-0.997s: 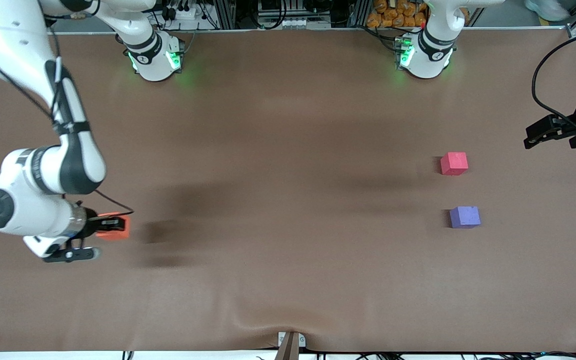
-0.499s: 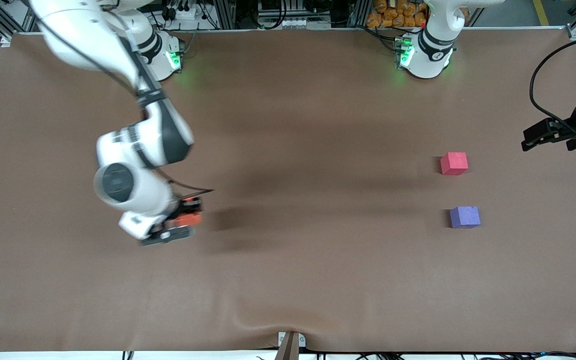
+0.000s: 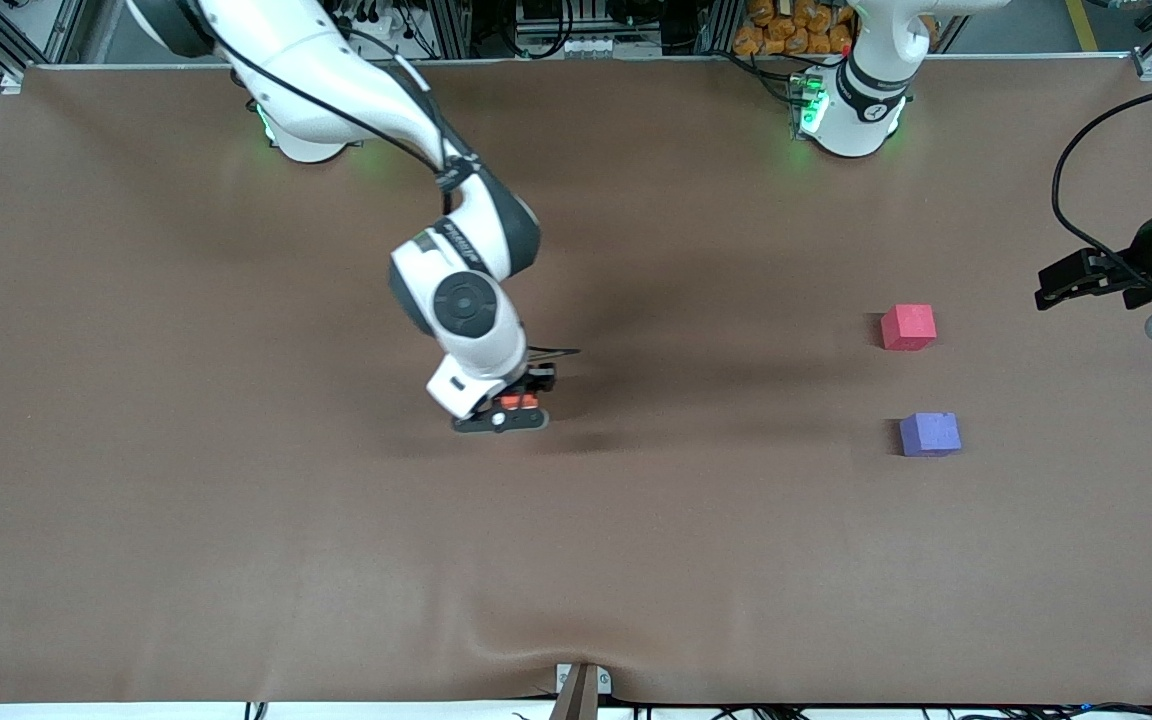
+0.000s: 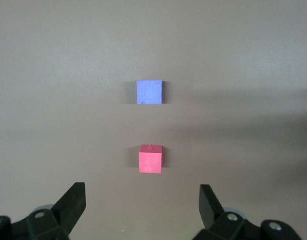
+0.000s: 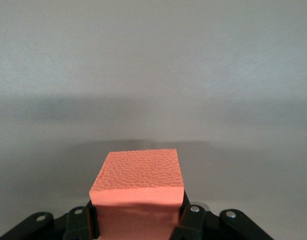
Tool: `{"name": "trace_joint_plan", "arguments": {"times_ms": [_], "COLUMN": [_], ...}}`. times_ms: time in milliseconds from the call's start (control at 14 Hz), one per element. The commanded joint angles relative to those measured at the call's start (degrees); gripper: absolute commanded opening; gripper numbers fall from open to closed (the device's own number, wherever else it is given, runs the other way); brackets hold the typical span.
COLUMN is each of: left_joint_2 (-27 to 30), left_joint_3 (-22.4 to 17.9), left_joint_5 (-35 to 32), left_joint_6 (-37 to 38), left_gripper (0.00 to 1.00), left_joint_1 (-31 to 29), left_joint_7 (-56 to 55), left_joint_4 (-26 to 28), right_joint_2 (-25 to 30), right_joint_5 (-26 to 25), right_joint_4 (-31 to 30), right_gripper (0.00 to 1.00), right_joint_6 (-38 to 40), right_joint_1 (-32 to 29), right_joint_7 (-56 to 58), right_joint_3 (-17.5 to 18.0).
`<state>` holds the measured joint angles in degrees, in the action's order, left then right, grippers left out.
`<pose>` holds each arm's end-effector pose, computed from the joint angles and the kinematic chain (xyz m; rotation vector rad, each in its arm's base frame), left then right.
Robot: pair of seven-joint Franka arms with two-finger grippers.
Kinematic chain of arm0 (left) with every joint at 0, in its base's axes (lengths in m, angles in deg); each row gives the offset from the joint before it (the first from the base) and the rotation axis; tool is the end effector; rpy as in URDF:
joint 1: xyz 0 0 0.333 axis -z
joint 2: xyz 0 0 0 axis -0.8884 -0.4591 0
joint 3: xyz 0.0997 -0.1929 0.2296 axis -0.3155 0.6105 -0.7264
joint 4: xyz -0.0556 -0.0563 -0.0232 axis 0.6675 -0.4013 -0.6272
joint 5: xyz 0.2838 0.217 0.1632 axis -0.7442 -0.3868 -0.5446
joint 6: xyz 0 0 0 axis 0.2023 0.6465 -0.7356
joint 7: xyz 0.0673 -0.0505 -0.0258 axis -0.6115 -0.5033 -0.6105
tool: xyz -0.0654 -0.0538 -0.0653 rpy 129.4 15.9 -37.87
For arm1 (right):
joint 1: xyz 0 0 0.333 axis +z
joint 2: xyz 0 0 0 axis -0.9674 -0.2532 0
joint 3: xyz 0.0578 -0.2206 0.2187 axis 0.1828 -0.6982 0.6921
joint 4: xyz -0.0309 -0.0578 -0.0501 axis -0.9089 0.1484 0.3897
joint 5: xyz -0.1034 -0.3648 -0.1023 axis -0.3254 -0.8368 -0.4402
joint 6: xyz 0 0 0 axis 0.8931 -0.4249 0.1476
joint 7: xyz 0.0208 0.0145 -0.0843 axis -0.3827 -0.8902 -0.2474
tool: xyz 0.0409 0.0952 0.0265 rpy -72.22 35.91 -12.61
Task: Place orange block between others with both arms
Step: 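Carry the orange cube toward the table middle while the left gripper reaches out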
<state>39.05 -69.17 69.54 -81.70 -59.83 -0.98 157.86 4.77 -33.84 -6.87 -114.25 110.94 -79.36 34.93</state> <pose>0.5787 0.0048 0.5763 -3.1233 0.0040 0.0800 0.5713 0.4389 0.2533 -3.0986 -0.0304 0.0278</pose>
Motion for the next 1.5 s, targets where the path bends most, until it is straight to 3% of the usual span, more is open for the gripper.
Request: {"name": "trace_joint_plan", "arguments": {"times_ms": [0, 356, 427, 499, 570, 641, 926, 1139, 1424], "left_joint_2": [-2.3, -5.3, -6.2, -6.6, -7.0, -7.6, -9.4, -9.9, -11.0], "left_joint_3": [0.1, 0.6, 0.7, 0.8, 0.8, 0.8, 0.8, 0.8, 0.9], "left_joint_5": [0.9, 3.8, 4.5, 4.4, 4.2, 4.5, 4.3, 4.4, 4.5], "left_joint_6": [0.1, -0.6, -0.7, -0.8, -0.9, -0.9, -0.9, -0.9, -0.9], "left_gripper": [1.00, 1.00, 1.00, 1.00, 1.00, 1.00, 1.00, 1.00, 1.00], "left_joint_1": [-0.2, 0.7, 0.8, 1.8, 2.9, 3.5, 6.8, 8.6, 11.9], "left_joint_7": [1.0, 1.0, 0.9, 0.3, -0.3, -0.5, -6.3, -9.6, -14.4], "left_joint_4": [-1.6, -1.5, -1.6, -1.7, -1.9, -2.6, -4.6, -5.4, -6.7], "right_joint_2": [-5.1, -9.3, -9.3, -9.3, -9.3, -9.3, -6.1, -1.6, 5.1], "right_joint_5": [2.9, 3.4, 3.4, 3.4, 3.3, 3.3, 3.7, 3.7, 3.7], "right_joint_4": [4.7, 7.6, 7.6, 7.6, 7.6, 7.6, 7.6, 7.6, 7.2], "right_gripper": [0.00, 0.01, 0.05, 0.20, 0.69, 1.00, 1.00, 1.00, 1.00], "right_joint_6": [-0.6, -0.7, -0.7, -0.7, -0.6, -0.5, 0.4, 5.9, 12.3], "right_joint_1": [3.2, 6.3, 6.4, 6.4, 6.4, 6.4, 5.5, 5.0, -0.1], "right_joint_7": [-5.7, -9.9, -10.2, -10.1, -9.7, -10.0, -9.5, -9.4, -3.9], "right_joint_3": [-0.6, -0.7, -0.7, -0.7, -0.7, -0.8, -0.8, -1.0, -0.9]}}
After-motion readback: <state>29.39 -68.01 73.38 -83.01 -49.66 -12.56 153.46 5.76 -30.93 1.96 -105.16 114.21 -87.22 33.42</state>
